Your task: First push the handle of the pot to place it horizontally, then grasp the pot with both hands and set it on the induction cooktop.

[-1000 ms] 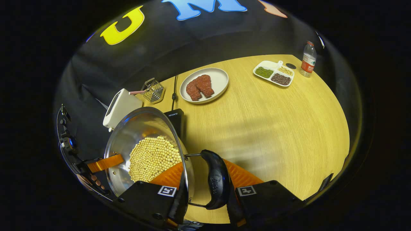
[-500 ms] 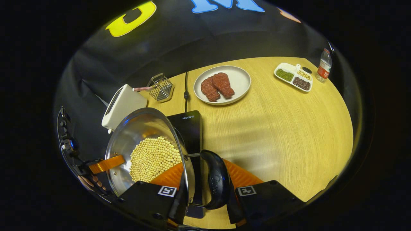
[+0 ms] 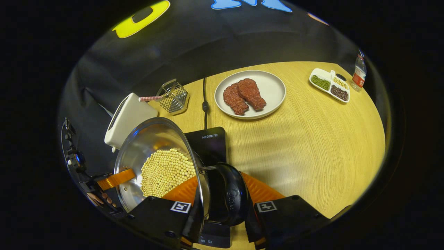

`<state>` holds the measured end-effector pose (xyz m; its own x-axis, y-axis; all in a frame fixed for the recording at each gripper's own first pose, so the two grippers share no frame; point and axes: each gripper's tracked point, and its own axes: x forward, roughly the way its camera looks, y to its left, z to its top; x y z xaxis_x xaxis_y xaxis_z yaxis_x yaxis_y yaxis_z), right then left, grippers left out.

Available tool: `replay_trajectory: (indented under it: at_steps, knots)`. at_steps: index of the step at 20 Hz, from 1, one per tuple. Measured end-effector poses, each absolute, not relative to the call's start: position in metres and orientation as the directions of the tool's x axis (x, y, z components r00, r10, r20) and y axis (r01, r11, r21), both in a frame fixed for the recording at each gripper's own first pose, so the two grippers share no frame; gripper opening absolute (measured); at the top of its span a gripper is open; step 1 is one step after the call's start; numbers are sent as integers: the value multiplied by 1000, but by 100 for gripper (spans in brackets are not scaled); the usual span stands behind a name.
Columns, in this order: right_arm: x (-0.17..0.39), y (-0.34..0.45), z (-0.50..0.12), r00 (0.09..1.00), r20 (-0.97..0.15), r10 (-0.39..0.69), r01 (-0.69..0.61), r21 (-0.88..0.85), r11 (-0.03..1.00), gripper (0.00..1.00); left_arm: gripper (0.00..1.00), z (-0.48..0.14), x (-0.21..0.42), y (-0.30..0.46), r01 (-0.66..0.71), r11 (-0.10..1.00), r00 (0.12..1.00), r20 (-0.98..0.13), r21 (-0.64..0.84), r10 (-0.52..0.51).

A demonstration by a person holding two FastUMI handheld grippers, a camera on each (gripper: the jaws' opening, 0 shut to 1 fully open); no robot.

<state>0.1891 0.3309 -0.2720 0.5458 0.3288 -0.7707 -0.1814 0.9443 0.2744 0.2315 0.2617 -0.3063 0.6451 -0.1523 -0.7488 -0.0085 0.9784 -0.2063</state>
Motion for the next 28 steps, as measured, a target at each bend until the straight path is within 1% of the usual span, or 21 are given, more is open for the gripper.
replay_trajectory:
  at_steps: [3, 4, 5, 6, 7, 8, 11, 12, 13, 15, 16, 17, 18, 19, 21, 22, 24, 25, 26, 27, 28]
  knots:
    - [192, 336, -277, 542, -771, 333, -178, 282, 943, 51, 53, -312, 237, 268, -10, 978, 651, -744, -208, -151]
    - [193, 337, -277, 544, -768, 339, -180, 288, 941, 54, 53, -312, 239, 269, -10, 978, 653, -742, -208, -151]
    - [196, 339, -279, 548, -762, 344, -182, 293, 939, 51, 57, -313, 245, 270, -1, 980, 667, -730, -198, -147]
    - [199, 340, -279, 549, -760, 348, -181, 299, 937, 54, 53, -311, 246, 272, 4, 981, 674, -725, -192, -144]
    - [200, 342, -282, 542, -763, 353, -179, 305, 935, 51, 53, -310, 247, 272, 5, 982, 676, -723, -188, -142]
    - [201, 343, -283, 537, -762, 361, -183, 312, 932, 54, 53, -309, 246, 272, 8, 983, 679, -720, -183, -140]
    - [204, 344, -285, 543, -754, 368, -194, 314, 929, 51, 57, -310, 246, 271, 1, 981, 679, -720, -195, -144]
    - [204, 343, -283, 546, -752, 369, -197, 313, 929, 56, 54, -310, 246, 270, -1, 980, 676, -722, -197, -144]
    - [204, 343, -285, 547, -752, 369, -199, 311, 929, 53, 59, -311, 242, 271, 0, 981, 668, -730, -194, -145]
    - [205, 343, -284, 550, -750, 368, -200, 309, 930, 54, 58, -310, 242, 273, 6, 983, 665, -733, -186, -143]
    - [204, 342, -284, 549, -751, 366, -199, 308, 930, 55, 62, -312, 243, 273, 6, 983, 662, -736, -184, -142]
    - [204, 342, -284, 550, -751, 365, -197, 307, 931, 58, 55, -311, 241, 273, 7, 983, 663, -735, -184, -142]
    - [204, 343, -285, 547, -755, 362, -194, 307, 932, 56, 62, -311, 242, 273, 6, 983, 662, -736, -183, -141]
    - [203, 342, -285, 544, -758, 360, -190, 307, 933, 59, 59, -311, 241, 273, 8, 984, 660, -738, -180, -140]
    - [200, 340, -287, 531, -773, 346, -177, 298, 938, 57, 60, -312, 239, 274, 3, 985, 651, -747, -174, -135]
    - [198, 340, -289, 523, -781, 341, -176, 292, 940, 60, 57, -312, 237, 274, -3, 985, 645, -753, -171, -129]
    - [194, 336, -289, 523, -787, 328, -180, 274, 945, 63, 65, -312, 236, 275, -15, 987, 635, -764, -160, -114]
    - [193, 333, -287, 526, -786, 325, -189, 264, 946, 65, 62, -309, 234, 277, -19, 988, 639, -762, -153, -106]
    - [190, 330, -285, 528, -787, 319, -198, 251, 947, 82, 61, -306, 236, 278, -24, 990, 651, -753, -140, -91]
    - [190, 323, -281, 538, -785, 307, -202, 234, 951, 82, 68, -299, 237, 280, -30, 992, 667, -741, -126, -74]
    - [188, 318, -277, 548, -781, 300, -203, 223, 953, 90, 80, -297, 239, 282, -29, 993, 677, -733, -118, -67]
